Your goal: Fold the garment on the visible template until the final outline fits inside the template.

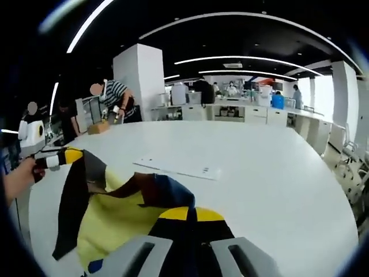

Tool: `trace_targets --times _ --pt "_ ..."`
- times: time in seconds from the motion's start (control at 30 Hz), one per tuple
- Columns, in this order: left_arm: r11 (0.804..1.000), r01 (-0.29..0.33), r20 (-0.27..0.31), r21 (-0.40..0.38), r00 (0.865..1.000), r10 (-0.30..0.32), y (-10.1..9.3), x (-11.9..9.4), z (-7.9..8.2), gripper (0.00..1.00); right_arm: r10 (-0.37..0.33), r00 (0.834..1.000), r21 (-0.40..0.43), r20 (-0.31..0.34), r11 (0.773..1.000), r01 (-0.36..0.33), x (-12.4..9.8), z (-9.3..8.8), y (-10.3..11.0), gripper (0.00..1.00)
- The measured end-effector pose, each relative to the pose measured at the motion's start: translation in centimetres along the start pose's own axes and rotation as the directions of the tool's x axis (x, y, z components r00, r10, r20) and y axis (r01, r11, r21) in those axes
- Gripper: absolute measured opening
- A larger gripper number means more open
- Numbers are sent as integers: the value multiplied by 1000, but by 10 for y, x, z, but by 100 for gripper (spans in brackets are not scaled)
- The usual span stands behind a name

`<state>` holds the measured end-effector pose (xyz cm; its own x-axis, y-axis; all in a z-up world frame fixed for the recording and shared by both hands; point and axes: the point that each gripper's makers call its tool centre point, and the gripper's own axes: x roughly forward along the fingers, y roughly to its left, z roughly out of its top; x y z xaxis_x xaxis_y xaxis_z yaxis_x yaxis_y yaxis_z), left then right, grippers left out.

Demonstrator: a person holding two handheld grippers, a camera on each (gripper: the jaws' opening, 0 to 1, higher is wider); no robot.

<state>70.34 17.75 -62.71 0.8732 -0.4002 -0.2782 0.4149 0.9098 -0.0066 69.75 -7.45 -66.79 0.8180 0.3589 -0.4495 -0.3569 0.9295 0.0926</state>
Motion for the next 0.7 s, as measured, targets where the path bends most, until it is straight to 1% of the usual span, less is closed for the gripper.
trace_targets --times 0.03,0.13,0.17,0.2,0.23,0.27,0.3,0.37,0.4,0.5,0.53,0.57,0.63,0.7 --pt "1000 -1 -13 7 1000 1 1 6 -5 0 -11 1000 4 8 1000 11 4 0 -3 0" --pt "1000 -3 -26 -1 1000 3 3 18 -14 0 -46 999 29 -18 998 47 13 -9 -13 0" --pt "1000 -4 -39 -27 999 3 4 22 -18 0 -55 998 55 -32 997 56 17 -14 -17 0" --pt "999 -6 -40 -51 999 4 5 27 -22 0 -54 998 59 -32 997 56 20 -17 -19 0" --pt "998 -12 -47 -57 999 10 7 32 -27 0 -57 998 60 -35 996 59 22 -18 -20 0" --pt "998 -15 -55 -54 998 12 8 35 -30 0 -62 997 61 -50 996 65 26 -24 -22 0" --pt "999 -37 -81 -30 996 34 11 38 -38 0 -63 997 62 -52 996 66 27 -24 -22 0" --pt "999 -52 -118 12 992 53 15 43 -48 0 -64 996 66 -59 995 68 32 -29 -23 0" --pt "999 -50 -124 5 991 50 14 47 -52 0 -74 994 75 -80 994 80 35 -36 -26 0" --pt "998 -61 -148 -20 987 58 17 52 -62 0 -85 991 92 -105 991 95 40 -45 -30 0" --pt "997 -70 -167 -14 984 67 19 54 -67 0 -85 990 95 -110 991 96 41 -47 -30 0" --pt "998 -70 -171 -10 983 67 20 55 -69 0 -91 989 108 -119 989 104 41 -50 -32 0" --pt "997 -75 -193 2 978 74 21 57 -76 0 -97 987 104 -124 988 111 47 -52 -35 0" --pt "997 -75 -210 15 975 76 22 59 -83 0 -97 987 104 -132 988 111 48 -54 -36 0"
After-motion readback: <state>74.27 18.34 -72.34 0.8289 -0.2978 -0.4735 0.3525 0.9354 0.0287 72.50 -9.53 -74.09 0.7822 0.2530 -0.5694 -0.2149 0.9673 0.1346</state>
